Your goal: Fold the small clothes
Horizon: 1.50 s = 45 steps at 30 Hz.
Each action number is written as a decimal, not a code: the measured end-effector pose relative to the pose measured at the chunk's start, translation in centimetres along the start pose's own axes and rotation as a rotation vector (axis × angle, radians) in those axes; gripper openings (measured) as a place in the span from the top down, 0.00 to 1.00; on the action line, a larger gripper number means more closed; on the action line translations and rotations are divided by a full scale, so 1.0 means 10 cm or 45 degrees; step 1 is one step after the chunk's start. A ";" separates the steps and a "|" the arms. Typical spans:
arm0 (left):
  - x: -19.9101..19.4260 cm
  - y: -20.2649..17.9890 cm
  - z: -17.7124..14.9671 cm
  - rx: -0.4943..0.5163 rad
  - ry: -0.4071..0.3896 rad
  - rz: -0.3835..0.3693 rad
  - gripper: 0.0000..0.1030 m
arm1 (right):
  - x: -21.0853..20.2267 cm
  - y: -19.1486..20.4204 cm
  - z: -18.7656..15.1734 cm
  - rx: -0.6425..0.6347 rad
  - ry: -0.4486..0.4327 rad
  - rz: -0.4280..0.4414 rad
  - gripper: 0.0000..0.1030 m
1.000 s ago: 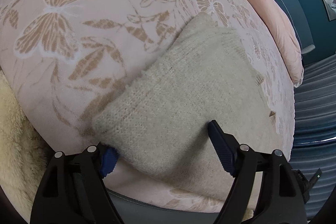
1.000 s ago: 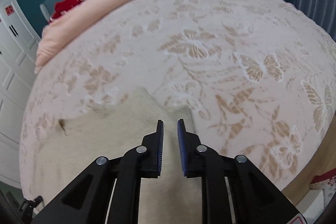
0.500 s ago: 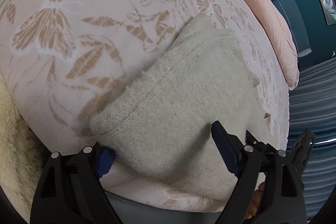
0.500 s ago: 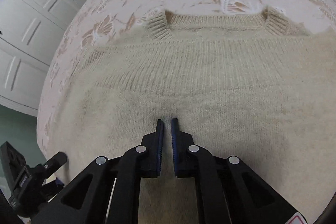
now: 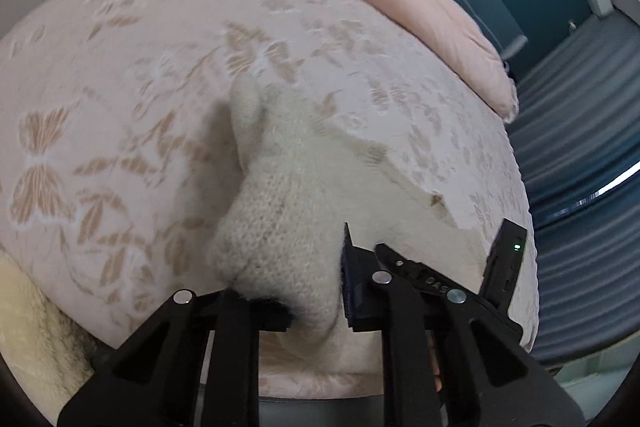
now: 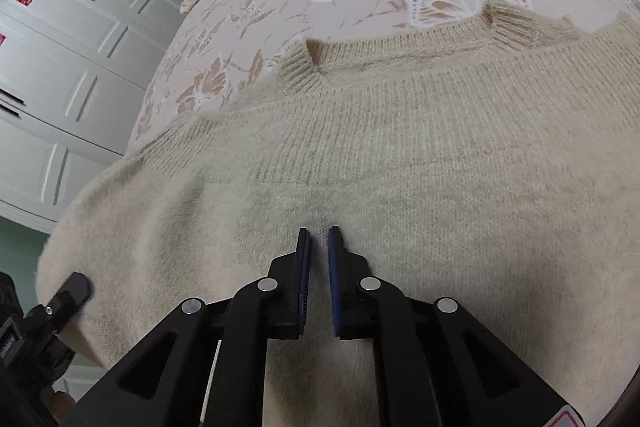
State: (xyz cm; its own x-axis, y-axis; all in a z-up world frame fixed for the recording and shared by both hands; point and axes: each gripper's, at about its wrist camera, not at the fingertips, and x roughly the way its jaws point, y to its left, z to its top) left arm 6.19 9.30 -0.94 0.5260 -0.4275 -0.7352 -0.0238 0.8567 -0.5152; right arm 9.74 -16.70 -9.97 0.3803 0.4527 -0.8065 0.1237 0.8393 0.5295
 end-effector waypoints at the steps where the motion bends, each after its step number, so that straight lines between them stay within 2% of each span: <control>1: -0.05 -0.21 0.02 0.068 -0.014 -0.024 0.85 | -0.12 -0.01 -0.02 0.005 -0.027 0.015 0.81; 2: -0.09 -0.43 0.02 0.140 -0.025 -0.049 0.85 | -0.28 -0.03 -0.05 0.000 -0.076 0.020 0.79; 4: -0.08 -0.86 -0.04 0.278 -0.018 -0.102 0.85 | -0.66 -0.16 -0.15 0.004 -0.181 0.026 0.66; 6: 0.02 -1.25 -0.19 0.399 0.016 -0.145 0.85 | -1.02 -0.40 -0.27 0.043 -0.265 0.016 0.61; 9: 0.34 -1.66 -0.57 0.550 0.143 -0.173 0.84 | -1.46 -0.86 -0.45 0.140 -0.336 -0.048 0.59; 11: 0.61 -1.77 -0.86 0.613 0.234 -0.156 0.76 | -1.69 -1.17 -0.59 0.210 -0.363 -0.092 0.58; 13: 0.81 -1.75 -1.12 0.633 0.303 -0.111 0.73 | -1.89 -1.39 -0.72 0.267 -0.390 -0.137 0.54; 15: 0.83 -1.66 -1.30 0.642 0.313 -0.101 0.69 | -2.03 -1.52 -0.80 0.303 -0.405 -0.139 0.47; 17: 0.70 -1.55 -1.36 0.660 0.263 -0.104 0.47 | -2.10 -1.56 -0.85 0.311 -0.411 -0.129 0.39; 18: 0.60 -1.49 -1.38 0.662 0.234 -0.103 0.40 | -2.11 -1.54 -0.85 0.306 -0.412 -0.108 0.34; 20: 0.42 -1.34 -1.39 0.664 0.174 -0.087 0.17 | -2.08 -1.48 -0.84 0.302 -0.400 -0.033 0.28; 21: 0.36 -1.26 -1.40 0.669 0.144 -0.035 0.14 | -2.03 -1.42 -0.83 0.309 -0.386 0.016 0.25; 23: 0.33 -1.11 -1.41 0.676 0.121 0.047 0.14 | -1.90 -1.27 -0.76 0.326 -0.350 0.109 0.23; 25: 0.37 -0.94 -1.39 0.615 0.151 0.108 0.14 | -1.76 -1.11 -0.70 0.328 -0.304 0.144 0.22; 28: 0.46 -0.76 -1.36 0.528 0.190 0.143 0.14 | -1.55 -0.91 -0.60 0.290 -0.218 0.102 0.21; 31: 0.58 -0.74 -1.39 0.574 0.214 0.209 0.14 | -1.43 -0.78 -0.56 0.290 -0.161 0.064 0.21; 33: 0.65 -0.73 -1.41 0.605 0.205 0.255 0.14 | -1.37 -0.72 -0.54 0.278 -0.145 0.030 0.21; 34: 0.68 -0.72 -1.41 0.601 0.208 0.269 0.22 | -1.35 -0.67 -0.52 0.248 -0.146 0.007 0.23; 35: 0.71 -0.69 -1.40 0.586 0.223 0.261 0.40 | -1.31 -0.63 -0.49 0.213 -0.146 -0.012 0.27; 36: 0.75 -0.66 -1.38 0.567 0.247 0.256 0.49 | -1.28 -0.59 -0.46 0.176 -0.146 -0.025 0.53; 37: 0.77 -0.63 -1.36 0.550 0.263 0.260 0.64 | -1.24 -0.53 -0.42 0.125 -0.143 -0.048 0.76; 38: 0.78 -0.59 -1.34 0.529 0.275 0.252 0.78 | -1.25 -0.47 -0.38 0.075 -0.148 -0.072 0.77; 39: 0.78 -0.56 -1.31 0.501 0.287 0.233 0.82 | -1.33 -0.38 -0.35 0.032 -0.187 -0.051 0.79; 40: 0.76 -0.53 -1.30 0.479 0.286 0.228 0.88 | -1.49 -0.30 -0.34 -0.004 -0.253 0.025 0.81; 43: 0.67 -0.53 -1.27 0.448 0.284 0.150 0.90 | -2.13 -0.14 -0.37 -0.059 -0.461 0.295 0.83; 44: 0.64 -0.58 -1.28 0.471 0.276 0.129 0.90 | -2.27 -0.16 -0.41 -0.076 -0.508 0.283 0.83; 45: 0.63 -0.64 -1.30 0.508 0.270 0.130 0.90 | -2.33 -0.24 -0.46 -0.082 -0.535 0.223 0.83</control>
State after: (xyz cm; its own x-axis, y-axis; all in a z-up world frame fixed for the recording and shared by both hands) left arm -1.43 -2.67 -8.01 0.3513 -0.3490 -0.8688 0.2842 0.9239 -0.2562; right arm -3.61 -27.85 6.37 0.7308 0.4389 -0.5228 -0.0276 0.7842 0.6199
